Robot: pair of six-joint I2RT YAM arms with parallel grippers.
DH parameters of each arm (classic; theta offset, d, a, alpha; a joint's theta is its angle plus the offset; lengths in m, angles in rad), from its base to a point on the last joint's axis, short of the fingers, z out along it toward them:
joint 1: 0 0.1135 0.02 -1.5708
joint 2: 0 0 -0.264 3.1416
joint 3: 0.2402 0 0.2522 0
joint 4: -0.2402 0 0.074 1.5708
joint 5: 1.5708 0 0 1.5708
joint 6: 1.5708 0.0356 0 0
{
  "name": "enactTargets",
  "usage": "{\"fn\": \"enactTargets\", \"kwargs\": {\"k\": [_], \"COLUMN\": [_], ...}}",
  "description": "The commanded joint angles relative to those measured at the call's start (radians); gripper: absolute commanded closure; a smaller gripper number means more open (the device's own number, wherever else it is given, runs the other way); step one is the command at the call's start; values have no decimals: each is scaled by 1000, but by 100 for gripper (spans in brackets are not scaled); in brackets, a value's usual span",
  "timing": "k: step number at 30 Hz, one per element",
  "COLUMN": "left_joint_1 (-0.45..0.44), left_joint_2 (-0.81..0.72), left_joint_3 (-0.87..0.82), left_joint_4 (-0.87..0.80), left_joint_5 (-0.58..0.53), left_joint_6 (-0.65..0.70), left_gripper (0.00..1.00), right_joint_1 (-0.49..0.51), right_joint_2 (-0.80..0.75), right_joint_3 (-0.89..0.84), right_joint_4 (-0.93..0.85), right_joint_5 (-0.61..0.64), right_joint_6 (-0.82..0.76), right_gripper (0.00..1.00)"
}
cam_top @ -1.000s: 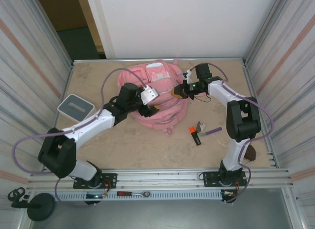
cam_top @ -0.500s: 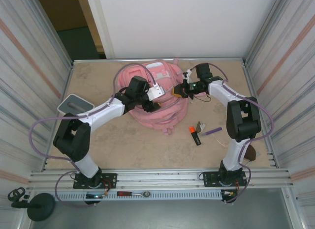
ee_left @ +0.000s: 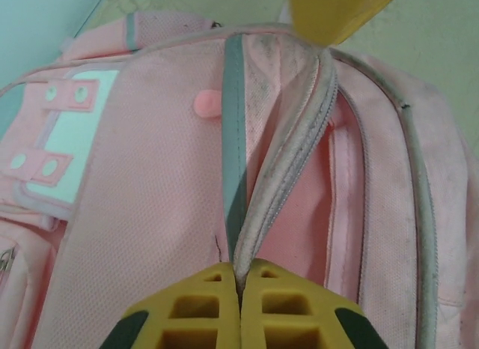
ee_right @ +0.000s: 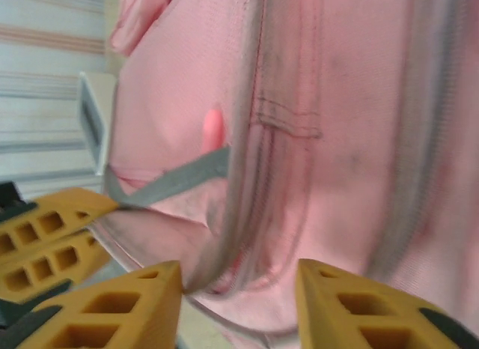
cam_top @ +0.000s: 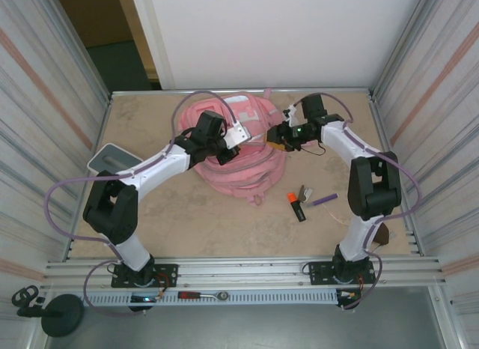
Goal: Pack the student bag
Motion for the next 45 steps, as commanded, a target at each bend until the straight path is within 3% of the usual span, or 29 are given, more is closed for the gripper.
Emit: {"fn": "enactTargets", "kwargs": {"k": [1, 8, 14, 19, 24, 32, 40, 45], "left_joint_1": [18, 30, 38, 39, 38, 35, 37, 43], "left_joint_2": [-18, -48, -48, -51, -55, -70, -89, -102], "left_joint_3": [28, -10, -9, -11, -13, -12, -6, 32], "left_joint_4": [34, 97, 108, 118, 122, 112, 116, 112], "left_joint_5": [17, 62, 77, 92, 110, 133, 158, 161], "left_joint_6": [-121, -259, -305, -317, -332, -337, -346, -393], "left_gripper": [100, 100, 100, 100, 100, 100, 100, 100], "right_joint_1": [-1, 130, 301, 363, 364, 364, 417, 433], "right_joint_2": [-130, -340, -479, -528, -461, -335, -290, -361], "right_joint_3": [-76, -319, -470, -583, -659, -667, -636, -587], "right_joint_4": [-156, -294, -356, -315, -162, -36, -3, -45], "right_joint_5": [281, 653, 815, 800, 737, 738, 709, 668], "right_joint_6": [-78, -49, 78, 150, 151, 102, 71, 56], "right_gripper": [47, 36, 30, 25, 26, 42, 80, 90]}}
